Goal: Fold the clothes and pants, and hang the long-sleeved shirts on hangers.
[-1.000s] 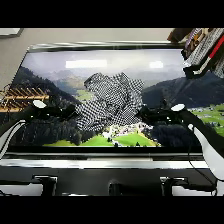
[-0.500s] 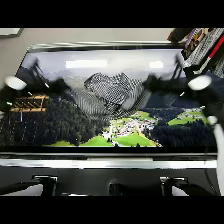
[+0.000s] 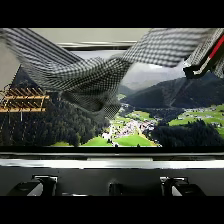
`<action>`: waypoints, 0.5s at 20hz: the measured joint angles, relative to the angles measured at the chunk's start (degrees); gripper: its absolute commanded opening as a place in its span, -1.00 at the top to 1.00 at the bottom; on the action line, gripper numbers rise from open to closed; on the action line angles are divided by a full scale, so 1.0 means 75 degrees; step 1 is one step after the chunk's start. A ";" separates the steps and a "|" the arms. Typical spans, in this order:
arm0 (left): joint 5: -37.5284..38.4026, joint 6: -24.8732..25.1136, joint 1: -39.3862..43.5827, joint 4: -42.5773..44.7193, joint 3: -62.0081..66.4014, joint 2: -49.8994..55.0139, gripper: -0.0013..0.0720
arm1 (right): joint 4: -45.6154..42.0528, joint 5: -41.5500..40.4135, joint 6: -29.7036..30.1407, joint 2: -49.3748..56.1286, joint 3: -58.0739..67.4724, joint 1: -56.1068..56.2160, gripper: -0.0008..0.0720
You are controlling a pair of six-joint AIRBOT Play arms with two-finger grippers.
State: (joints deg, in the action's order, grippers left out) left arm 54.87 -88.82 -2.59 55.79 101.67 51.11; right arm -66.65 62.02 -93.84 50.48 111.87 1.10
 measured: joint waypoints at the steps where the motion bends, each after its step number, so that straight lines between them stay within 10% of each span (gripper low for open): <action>1: 0.0000 -0.0271 -0.0023 0.0385 0.0055 -0.0332 0.92 | -0.0431 0.0020 -0.0204 -0.0338 0.0114 0.0000 0.88; 10: -0.0050 -0.1845 -0.0079 0.2372 -0.0009 -0.1122 0.92 | -0.2710 -0.0618 -0.1757 -0.0600 0.0385 0.0000 0.88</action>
State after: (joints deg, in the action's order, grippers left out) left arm 54.50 -102.65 -3.18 73.58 101.60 42.70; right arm -86.98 57.39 -107.02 45.98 114.76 1.10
